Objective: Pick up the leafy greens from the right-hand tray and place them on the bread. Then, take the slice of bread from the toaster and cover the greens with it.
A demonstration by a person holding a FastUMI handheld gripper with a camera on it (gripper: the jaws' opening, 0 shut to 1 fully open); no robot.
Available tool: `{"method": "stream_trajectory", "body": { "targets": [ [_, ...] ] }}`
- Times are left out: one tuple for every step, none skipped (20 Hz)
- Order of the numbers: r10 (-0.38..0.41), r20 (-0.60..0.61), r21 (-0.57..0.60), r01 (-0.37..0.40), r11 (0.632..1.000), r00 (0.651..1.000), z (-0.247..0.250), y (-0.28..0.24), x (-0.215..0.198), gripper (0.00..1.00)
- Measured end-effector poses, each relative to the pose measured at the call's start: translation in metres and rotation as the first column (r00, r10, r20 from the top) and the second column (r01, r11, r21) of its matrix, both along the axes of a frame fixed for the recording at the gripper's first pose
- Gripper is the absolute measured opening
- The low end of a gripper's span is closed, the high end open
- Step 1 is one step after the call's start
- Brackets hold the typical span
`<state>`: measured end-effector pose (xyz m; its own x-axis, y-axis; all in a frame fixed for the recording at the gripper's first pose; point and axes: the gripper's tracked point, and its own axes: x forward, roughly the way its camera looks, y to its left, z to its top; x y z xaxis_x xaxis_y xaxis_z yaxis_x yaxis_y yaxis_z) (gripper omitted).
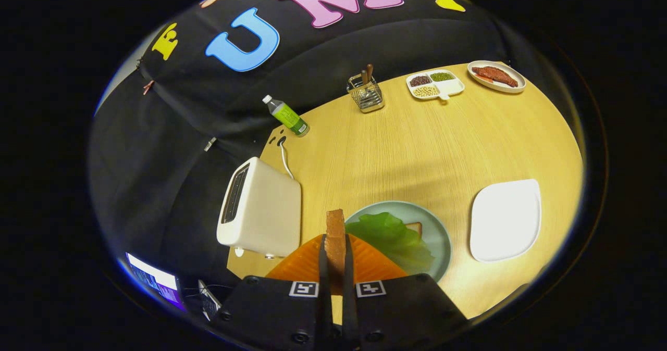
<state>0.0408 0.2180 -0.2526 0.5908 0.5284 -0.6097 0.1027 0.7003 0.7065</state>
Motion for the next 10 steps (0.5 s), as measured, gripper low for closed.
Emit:
{"method": "stream_trajectory", "body": {
  "targets": [
    [-0.012, 0.001, 0.012, 0.012, 1.000, 1.000, -0.005, 0.002, 0.002, 0.12],
    [-0.031, -0.010, 0.025, 0.031, 0.999, 0.999, -0.012, 0.002, 0.002, 0.11],
    [-0.050, -0.023, 0.039, 0.051, 0.998, 0.998, -0.018, 0.002, 0.002, 0.11],
    [-0.074, -0.044, 0.057, 0.076, 0.995, 0.996, -0.026, 0.001, 0.002, 0.12],
    [-0.088, -0.063, 0.067, 0.092, 0.993, 0.994, -0.031, 0.000, -0.001, 0.11],
    [-0.102, -0.078, 0.057, 0.106, 0.993, 0.992, -0.041, -0.005, -0.003, 0.12],
    [-0.110, -0.088, 0.024, 0.112, 0.993, 0.990, -0.054, -0.012, -0.007, 0.12],
    [-0.113, -0.094, -0.009, 0.113, 0.994, 0.989, -0.066, -0.018, -0.011, 0.12],
    [-0.110, -0.102, -0.028, 0.107, 0.994, 0.989, -0.073, -0.021, -0.018, 0.12],
    [-0.105, -0.115, -0.035, 0.102, 0.994, 0.988, -0.081, -0.025, -0.023, 0.12]
  ]
}}
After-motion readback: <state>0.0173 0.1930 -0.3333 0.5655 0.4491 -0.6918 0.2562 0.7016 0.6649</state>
